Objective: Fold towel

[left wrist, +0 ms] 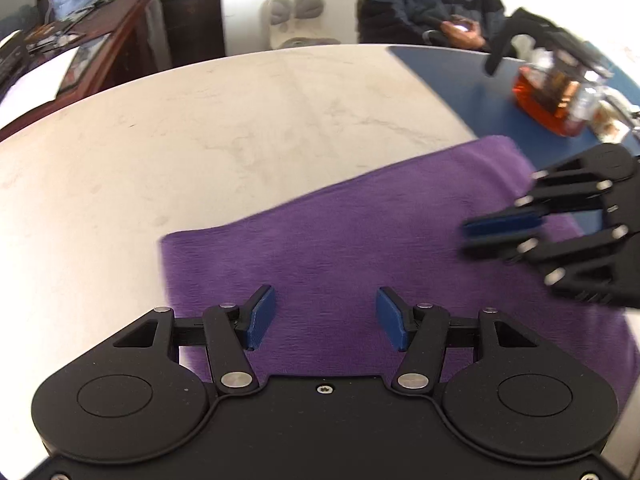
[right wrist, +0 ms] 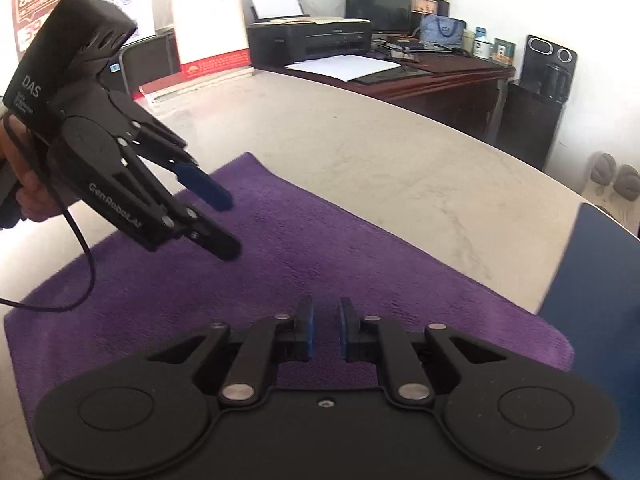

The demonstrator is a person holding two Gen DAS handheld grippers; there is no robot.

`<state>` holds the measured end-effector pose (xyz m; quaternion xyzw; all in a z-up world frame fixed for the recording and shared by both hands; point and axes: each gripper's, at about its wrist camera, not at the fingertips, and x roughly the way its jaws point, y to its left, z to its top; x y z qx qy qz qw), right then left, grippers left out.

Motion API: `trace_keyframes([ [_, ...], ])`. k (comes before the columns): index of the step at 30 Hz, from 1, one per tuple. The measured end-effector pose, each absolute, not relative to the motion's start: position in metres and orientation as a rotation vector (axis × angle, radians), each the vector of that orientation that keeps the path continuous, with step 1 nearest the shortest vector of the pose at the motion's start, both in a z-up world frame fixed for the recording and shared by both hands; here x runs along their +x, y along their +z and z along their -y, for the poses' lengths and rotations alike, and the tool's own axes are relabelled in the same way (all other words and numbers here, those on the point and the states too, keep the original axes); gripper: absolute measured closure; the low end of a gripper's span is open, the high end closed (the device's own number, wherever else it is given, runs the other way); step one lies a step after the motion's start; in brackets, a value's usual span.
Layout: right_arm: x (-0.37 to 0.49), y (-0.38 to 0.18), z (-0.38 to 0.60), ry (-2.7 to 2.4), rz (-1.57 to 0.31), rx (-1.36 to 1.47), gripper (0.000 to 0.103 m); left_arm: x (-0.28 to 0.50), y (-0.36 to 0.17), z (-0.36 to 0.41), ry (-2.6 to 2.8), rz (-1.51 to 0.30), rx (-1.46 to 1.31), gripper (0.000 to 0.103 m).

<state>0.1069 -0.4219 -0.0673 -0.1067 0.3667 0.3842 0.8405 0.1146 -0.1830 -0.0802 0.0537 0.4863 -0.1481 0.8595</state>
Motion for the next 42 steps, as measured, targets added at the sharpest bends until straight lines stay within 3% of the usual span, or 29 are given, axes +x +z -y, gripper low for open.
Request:
trace_keyframes([
  [6,0.13,-0.071,0.486,0.614,-0.794,-0.098,0.092,0.101,-0.068,0.178,-0.297,-1.035,0.112,0.048],
  [13,0.112,-0.065,0.468,0.652,-0.775,-0.092,0.091,0.085,-0.054,0.171,-0.28,-1.05,0.111,0.047],
  [20,0.069,-0.067,0.488,0.536,-0.816,-0.128,0.091,0.019,-0.074,0.198,-0.359,-1.076,0.229,0.043],
  [25,0.029,-0.042,0.509,0.423,-0.801,-0.13,0.091,0.006,-0.062,0.18,-0.35,-1.08,0.135,0.044],
  [29,-0.012,-0.039,0.48,0.491,-0.833,-0.091,0.091,-0.015,-0.048,0.185,-0.445,-1.046,0.138,0.044],
  [35,-0.064,-0.061,0.455,0.45,-0.917,-0.095,0.088,-0.055,-0.072,0.215,-0.589,-1.058,0.204,0.042],
  [42,-0.1,-0.042,0.49,0.204,-0.969,-0.032,0.083,-0.071,-0.066,0.183,-0.629,-1.053,0.174,0.042],
])
